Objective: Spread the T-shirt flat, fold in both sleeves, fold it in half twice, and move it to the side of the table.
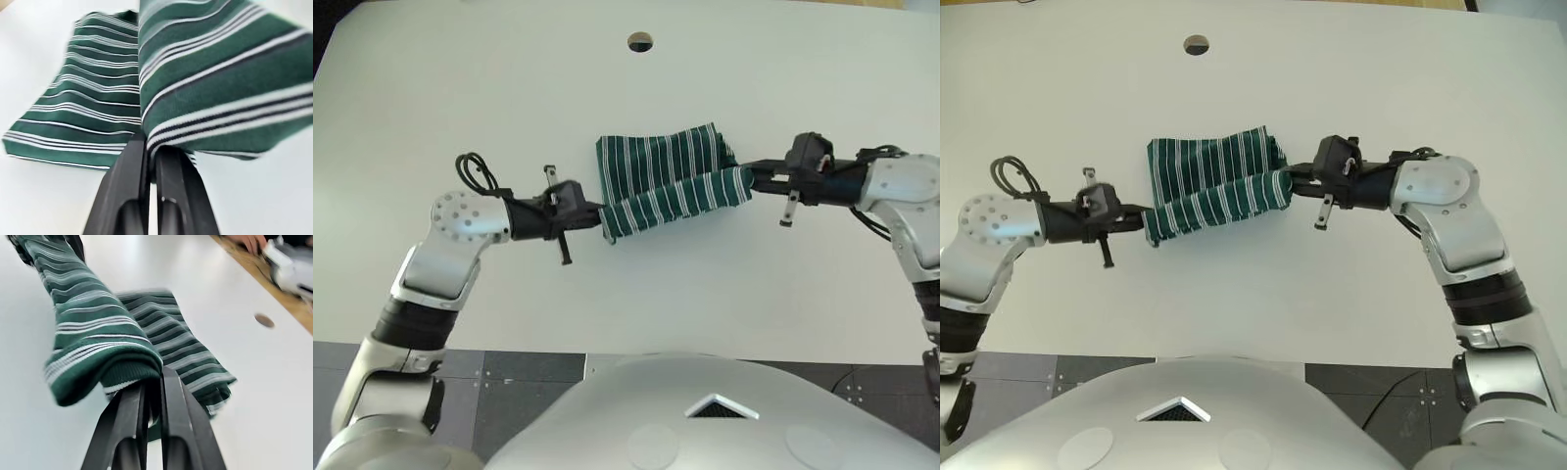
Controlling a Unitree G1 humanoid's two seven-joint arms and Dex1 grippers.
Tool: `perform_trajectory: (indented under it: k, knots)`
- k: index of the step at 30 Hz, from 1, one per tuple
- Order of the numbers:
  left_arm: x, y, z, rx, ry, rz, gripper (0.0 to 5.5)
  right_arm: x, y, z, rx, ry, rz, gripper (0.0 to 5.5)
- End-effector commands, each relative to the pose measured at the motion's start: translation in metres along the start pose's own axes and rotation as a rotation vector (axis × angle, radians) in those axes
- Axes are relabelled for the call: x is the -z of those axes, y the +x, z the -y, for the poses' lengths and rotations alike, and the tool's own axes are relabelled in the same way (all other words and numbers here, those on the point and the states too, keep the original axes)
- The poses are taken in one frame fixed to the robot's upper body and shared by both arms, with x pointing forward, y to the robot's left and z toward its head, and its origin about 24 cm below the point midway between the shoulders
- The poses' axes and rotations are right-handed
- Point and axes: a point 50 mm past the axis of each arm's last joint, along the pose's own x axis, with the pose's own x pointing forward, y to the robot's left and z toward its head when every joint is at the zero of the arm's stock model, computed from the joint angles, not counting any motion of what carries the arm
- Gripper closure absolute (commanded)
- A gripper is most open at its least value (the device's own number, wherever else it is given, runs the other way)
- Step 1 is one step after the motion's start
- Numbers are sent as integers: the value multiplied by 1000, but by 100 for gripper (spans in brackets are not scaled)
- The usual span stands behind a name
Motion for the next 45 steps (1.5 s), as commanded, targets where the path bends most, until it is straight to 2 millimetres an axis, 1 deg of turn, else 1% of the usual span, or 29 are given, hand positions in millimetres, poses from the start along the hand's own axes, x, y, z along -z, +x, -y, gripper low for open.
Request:
perform_trajectory:
  k: [1, 5, 10, 11, 14, 15, 16, 17, 18, 19, 20, 23, 26, 28, 29, 30, 32, 33, 35, 36, 37, 38, 40, 43, 45]
  knots:
    - [-10, 3, -26, -107, -172, 23, 540, 2, 9, 17, 61, 78, -85, 536]
    - [-20, 11, -40, -149, -303, 65, 540, 6, 22, 24, 64, 195, -139, 536]
    - [-22, 20, -50, -199, -379, 82, 540, 0, 34, 40, 96, 360, -99, 536]
    - [-21, 22, -52, -212, -395, 85, 540, 0, 36, 43, 102, 388, -99, 507]
    - [-20, 28, -55, -239, -422, 93, 540, 4, 43, 48, 122, 444, -102, 460]
    - [-19, 30, -57, -254, -439, 95, 516, 5, 44, 49, 130, 465, -99, 441]
    - [-18, 33, -59, -274, -466, 101, 512, 6, 45, 50, 143, 491, -92, 432]
    - [-17, 35, -63, -298, -498, 110, 488, 7, 46, 53, 165, 524, -87, 407]
    - [-15, 36, -68, -336, -541, 121, 480, 10, 47, 59, 209, 571, -84, 396]
    - [-12, 37, -73, -369, -575, 126, 457, 13, 47, 64, 254, 611, -87, 372]
    - [-9, 38, -78, -409, -617, 131, 454, 19, 45, 70, 312, 661, -105, 352]
    - [-1, 39, -88, -489, -716, 149, 454, 35, 38, 82, 458, 744, -146, 352]
    - [4, 38, -93, -539, -767, 159, 454, 38, 33, 91, 548, 799, -115, 352]
    - [8, 37, -97, -575, -787, 164, 454, 38, 31, 96, 582, 797, -89, 352]
    - [9, 36, -98, -584, -788, 168, 454, 36, 31, 97, 586, 780, -75, 352]
    - [8, 35, -98, -591, -769, 184, 454, 31, 31, 99, 595, 697, -55, 352]
    - [1, 31, -98, -605, -678, 230, 454, 15, 32, 99, 588, 457, 0, 352]
    - [-7, 27, -97, -616, -575, 282, 454, 1, 35, 95, 588, 249, 35, 371]
    - [-18, 20, -93, -662, -436, 350, 483, -22, 44, 79, 571, -63, 87, 403]
    - [-20, 16, -91, -690, -394, 367, 493, -29, 49, 70, 564, -176, 105, 414]
    - [-21, 13, -89, -738, -345, 372, 499, -33, 58, 59, 547, -283, 100, 424]
    - [-22, 10, -86, -780, -298, 376, 519, -33, 66, 48, 530, -366, 87, 446]
    - [-23, 7, -78, -870, -216, 378, 540, -28, 83, 30, 499, -447, 64, 483]
    - [-30, 12, -60, -936, -111, 389, 540, -20, 105, 6, 474, -465, 67, 539]
    - [-33, 14, -54, -963, -86, 403, 540, -19, 119, -7, 441, -463, 70, 539]
